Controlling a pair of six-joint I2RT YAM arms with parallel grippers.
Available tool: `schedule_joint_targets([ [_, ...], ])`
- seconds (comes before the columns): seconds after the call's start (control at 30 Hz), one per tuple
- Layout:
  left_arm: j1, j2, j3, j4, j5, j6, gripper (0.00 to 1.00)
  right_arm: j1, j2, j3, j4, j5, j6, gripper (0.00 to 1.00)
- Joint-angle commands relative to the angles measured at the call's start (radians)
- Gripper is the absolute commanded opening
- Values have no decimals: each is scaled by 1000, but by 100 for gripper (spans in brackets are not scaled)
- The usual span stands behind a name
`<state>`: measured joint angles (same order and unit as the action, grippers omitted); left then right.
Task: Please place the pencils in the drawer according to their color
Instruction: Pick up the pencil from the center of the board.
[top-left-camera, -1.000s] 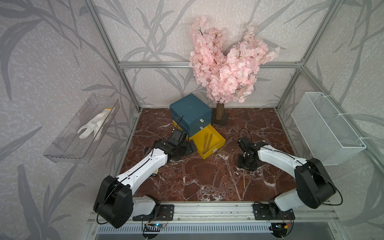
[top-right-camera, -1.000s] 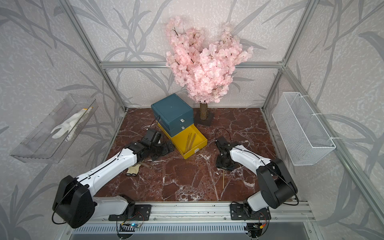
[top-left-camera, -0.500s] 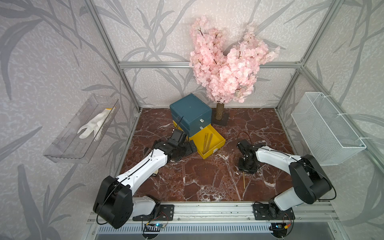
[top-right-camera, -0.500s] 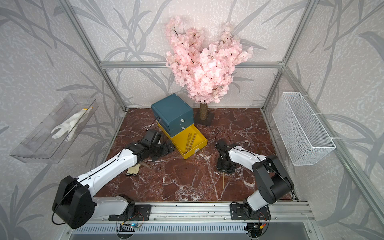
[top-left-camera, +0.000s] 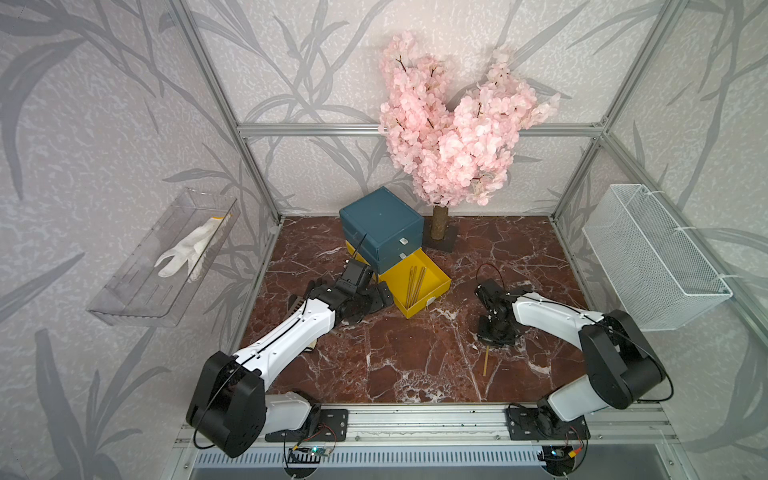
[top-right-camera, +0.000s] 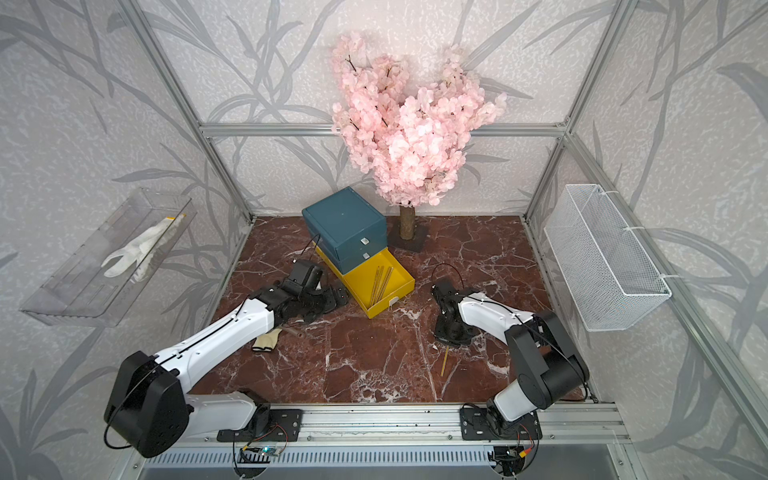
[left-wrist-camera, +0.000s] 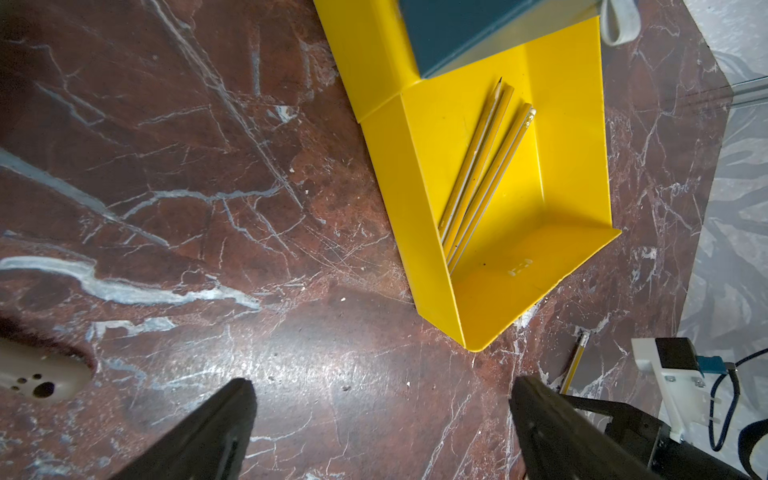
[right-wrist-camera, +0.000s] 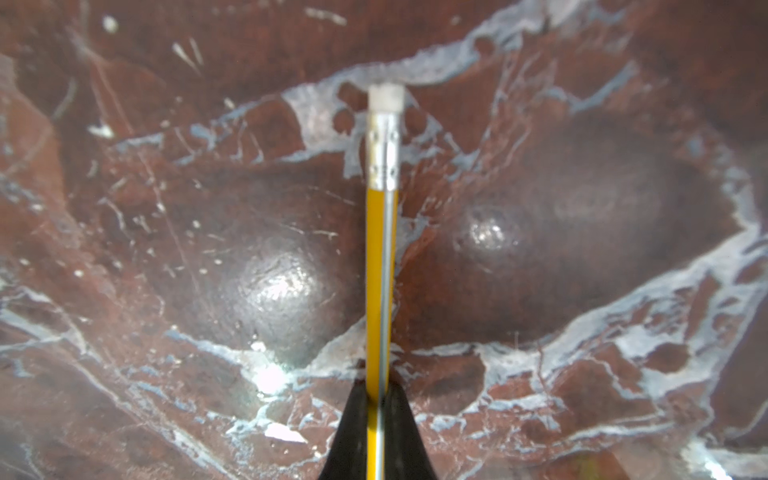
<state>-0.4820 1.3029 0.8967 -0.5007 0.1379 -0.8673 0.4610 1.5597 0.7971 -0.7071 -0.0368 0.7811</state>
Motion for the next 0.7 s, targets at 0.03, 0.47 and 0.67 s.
schedule_joint_targets([
  [0.03, 5, -22, -6, 0, 0, -2, 100, 5, 61, -61, 85, -68, 7, 0],
  [0.47, 5, -52, -12, 0, -1, 2, 100, 5, -82, 7, 26, -112, 48, 0],
  [0.67, 5, -63, -8, -1, -2, 5, 100, 5, -143, 121, -29, -124, 58, 0],
])
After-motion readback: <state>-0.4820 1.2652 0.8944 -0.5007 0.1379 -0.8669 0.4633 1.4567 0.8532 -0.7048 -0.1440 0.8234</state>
